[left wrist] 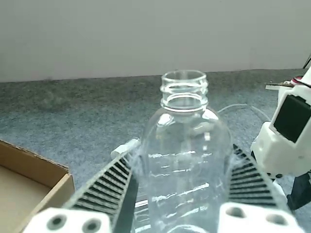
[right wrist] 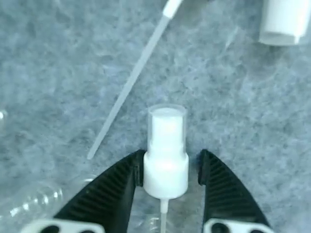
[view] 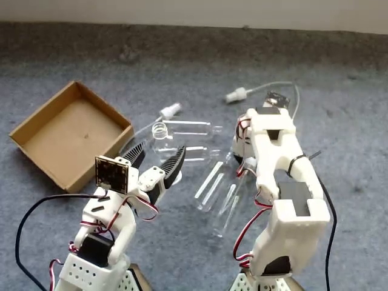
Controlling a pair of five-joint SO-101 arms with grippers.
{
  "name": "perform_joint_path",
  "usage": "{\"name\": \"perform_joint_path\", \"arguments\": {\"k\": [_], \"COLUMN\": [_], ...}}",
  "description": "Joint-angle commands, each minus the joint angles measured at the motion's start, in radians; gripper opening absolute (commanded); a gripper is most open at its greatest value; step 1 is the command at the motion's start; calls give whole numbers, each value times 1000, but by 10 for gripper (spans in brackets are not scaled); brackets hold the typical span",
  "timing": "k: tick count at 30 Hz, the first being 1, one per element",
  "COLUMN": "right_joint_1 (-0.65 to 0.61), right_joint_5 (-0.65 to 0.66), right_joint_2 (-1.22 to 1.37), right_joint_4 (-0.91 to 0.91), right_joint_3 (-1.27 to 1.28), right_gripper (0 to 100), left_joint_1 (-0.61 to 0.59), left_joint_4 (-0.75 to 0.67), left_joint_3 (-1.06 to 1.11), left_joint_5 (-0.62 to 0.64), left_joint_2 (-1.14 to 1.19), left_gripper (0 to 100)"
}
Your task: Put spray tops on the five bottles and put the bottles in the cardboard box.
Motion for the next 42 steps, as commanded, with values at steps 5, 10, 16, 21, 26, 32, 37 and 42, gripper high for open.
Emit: {"name": "perform_joint_path", "arguments": {"k": [5, 10, 16, 21, 26, 32, 37, 42], "right_joint_1": [25, 44, 58, 58, 54, 54, 58, 58], "right_joint_5": [-5, -5, -5, -3, -3, 61, 269, 351], "right_joint_2": [-1, -51, -254, -424, -522, -541, -549, -549], "right_joint_4": [7, 10, 10, 2, 1, -1, -104, -225], "right_joint_3": [-1, -1, 2, 4, 1, -1, -2, -2], "right_gripper": [70, 67, 67, 67, 67, 67, 67, 67], "left_joint_1": [-4, -4, -4, -4, -4, -4, -4, -4], "left_joint_4": [2, 2, 2, 2, 2, 2, 2, 2], "left_joint_3": [21, 21, 21, 21, 21, 21, 21, 21], "left_joint_5": [-14, -14, -11, -9, -9, -9, -9, -9], "left_joint_2": [-13, -13, -13, -13, -13, -13, -13, -12], "left_gripper": [119, 119, 119, 119, 119, 119, 119, 119]}}
